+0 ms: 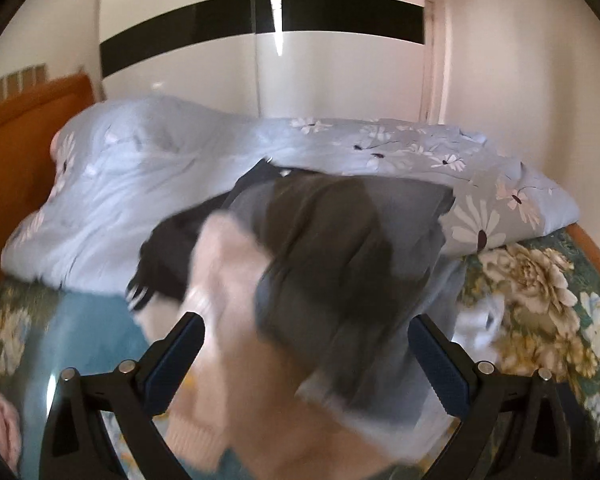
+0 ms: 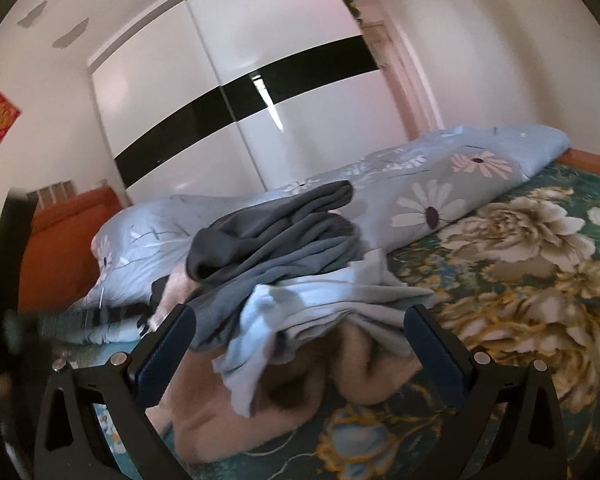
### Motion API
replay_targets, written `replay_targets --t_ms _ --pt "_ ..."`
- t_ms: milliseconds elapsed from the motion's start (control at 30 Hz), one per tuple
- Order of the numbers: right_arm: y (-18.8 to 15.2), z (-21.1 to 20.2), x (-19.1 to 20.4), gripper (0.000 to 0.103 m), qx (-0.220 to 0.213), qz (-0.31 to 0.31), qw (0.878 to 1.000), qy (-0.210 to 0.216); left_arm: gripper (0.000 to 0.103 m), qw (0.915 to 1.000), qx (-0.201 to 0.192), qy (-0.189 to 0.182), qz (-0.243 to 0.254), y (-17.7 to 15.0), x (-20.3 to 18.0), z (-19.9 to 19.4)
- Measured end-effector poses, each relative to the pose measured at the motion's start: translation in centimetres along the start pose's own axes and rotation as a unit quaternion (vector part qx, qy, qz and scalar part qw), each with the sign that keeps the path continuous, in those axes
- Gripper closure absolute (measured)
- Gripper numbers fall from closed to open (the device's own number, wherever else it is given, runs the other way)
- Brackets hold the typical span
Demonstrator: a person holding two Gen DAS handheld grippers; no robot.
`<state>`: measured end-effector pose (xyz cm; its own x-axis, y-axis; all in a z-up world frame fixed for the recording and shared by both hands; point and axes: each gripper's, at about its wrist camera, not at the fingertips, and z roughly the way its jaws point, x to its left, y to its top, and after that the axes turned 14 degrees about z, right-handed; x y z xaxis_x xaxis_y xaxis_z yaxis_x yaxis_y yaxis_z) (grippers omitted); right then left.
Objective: Fold clothes
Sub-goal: 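Grasp the dark grey sweatpants from the pile with the left gripper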
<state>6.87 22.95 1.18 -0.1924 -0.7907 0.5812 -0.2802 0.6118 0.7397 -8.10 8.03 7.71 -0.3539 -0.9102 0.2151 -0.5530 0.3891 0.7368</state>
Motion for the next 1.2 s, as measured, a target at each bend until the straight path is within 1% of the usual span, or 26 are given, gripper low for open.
replay_targets --t_ms 33,67,133,167,200,267,300,400,467,500,533,567,600,633,700,767,800,867,933,967,1000,1067,1100,1133,1167,1200 --pt "0.2 0.1 -0.3 0.0 0.003 0.003 1.0 -0.001 0.0 0.9999 0.004 0.006 0.012 1.0 -0.8 0.8" --pt "0.4 0.1 -0.6 0.0 0.006 0.006 1.0 -0.003 0.0 0.9994 0.011 0.022 0.025 1.5 -1.5 1.7" --pt "0.7 0.3 -1.2 0.0 0.008 0.009 1.0 -0.01 0.009 0.9977 0.026 0.047 0.041 2.2 -2.4 3.5" --pt "0.8 0.3 -1.6 0.0 0.007 0.014 1.0 -0.015 0.025 0.9968 0.034 0.056 0.044 2.5 -2.6 4.3" --pt "0.9 0.3 -2.0 0.0 0.007 0.021 1.0 -0.019 0.047 0.9977 0.039 0.049 0.028 2.8 -2.3 5.0" --pt "1.1 0.5 -2.8 0.0 0.011 0.04 0.999 -0.023 0.08 0.9982 0.044 0.04 -0.005 3.3 -1.6 5.7" --pt "1.2 0.6 -3.2 0.0 0.013 0.05 0.998 -0.024 0.084 0.998 0.045 0.039 -0.02 3.6 -1.3 5.8" --pt "1.2 1.0 -3.7 0.0 0.025 0.061 0.998 -0.027 0.087 0.9981 -0.014 0.054 -0.028 5.5 0.3 1.3" --pt "1.1 1.0 -3.5 0.0 0.028 0.057 0.998 -0.028 0.09 0.996 -0.053 0.063 -0.032 6.8 1.4 -1.6" --pt "1.1 0.9 -3.4 0.0 0.027 0.056 0.998 -0.028 0.1 0.9919 -0.081 0.093 -0.032 7.5 2.2 -4.3" --pt "1.0 0.8 -3.2 0.0 0.026 0.054 0.998 -0.025 0.103 0.9861 -0.108 0.122 -0.032 8.3 3.0 -6.9" --pt "1.0 0.6 -2.9 0.0 0.024 0.049 0.998 -0.022 0.103 0.975 -0.156 0.156 -0.024 8.7 3.7 -10.6" --pt "1.1 0.4 -2.6 0.0 0.021 0.045 0.999 -0.02 0.103 0.9604 -0.204 0.19 -0.016 9.1 4.4 -14.3" --pt "1.1 0.0 -2.1 0.0 0.016 0.038 0.999 -0.018 0.103 0.947 -0.249 0.203 -0.01 9.3 5.3 -19.0" --pt "1.1 -0.5 -1.4 0.0 0.008 0.03 0.999 -0.014 0.103 0.943 -0.25 0.219 0.014 9.3 6.0 -23.1" --pt "1.0 -1.0 -0.6 0.0 0.007 0.029 1.0 -0.007 0.103 0.9452 -0.225 0.235 0.034 8.1 6.6 -24.9" --pt "0.8 -1.1 -0.2 0.0 0.015 0.033 0.999 -0.003 0.103 0.9499 -0.205 0.233 0.036 7.1 6.9 -24.8" --pt "0.6 -1.4 0.7 0.0 0.028 0.036 0.999 0.014 0.103 0.9625 -0.162 0.215 0.035 4.9 7.2 -22.9" --pt "0.4 -2.0 1.7 0.0 0.034 0.03 0.998 0.036 0.102 0.9755 -0.118 0.182 0.032 3.0 7.2 -19.1" --pt "0.3 -2.2 1.9 0.0 0.033 0.025 0.998 0.041 0.102 0.9794 -0.107 0.169 0.03 2.6 7.1 -17.9" --pt "0.2 -2.4 2.2 0.0 0.031 0.019 0.998 0.045 0.102 0.9847 -0.091 0.146 0.026 2.1 6.8 -15.8" --pt "0.2 -2.6 2.3 0.0 0.027 0.013 0.998 0.048 0.101 0.9924 -0.06 0.105 0.023 1.7 5.9 -11.6" --pt "0.2 -2.5 2.2 0.0 0.025 0.012 0.999 0.046 0.1 0.9946 -0.043 0.09 0.03 1.9 5.2 -9.4" --pt "0.2 -2.2 1.9 0.0 0.024 0.012 0.999 0.04 0.096 0.9954 -0.027 0.08 0.045 2.2 4.0 -6.7" --pt "0.3 -1.8 1.5 0.0 0.024 0.013 0.999 0.032 0.085 0.9957 -0.012 0.07 0.06 2.5 2.7 -4.1" --pt "0.3 -1.3 1.0 0.0 0.028 0.018 0.999 0.025 0.067 0.9952 -0.005 0.065 0.073 2.7 1.5 -2.2"
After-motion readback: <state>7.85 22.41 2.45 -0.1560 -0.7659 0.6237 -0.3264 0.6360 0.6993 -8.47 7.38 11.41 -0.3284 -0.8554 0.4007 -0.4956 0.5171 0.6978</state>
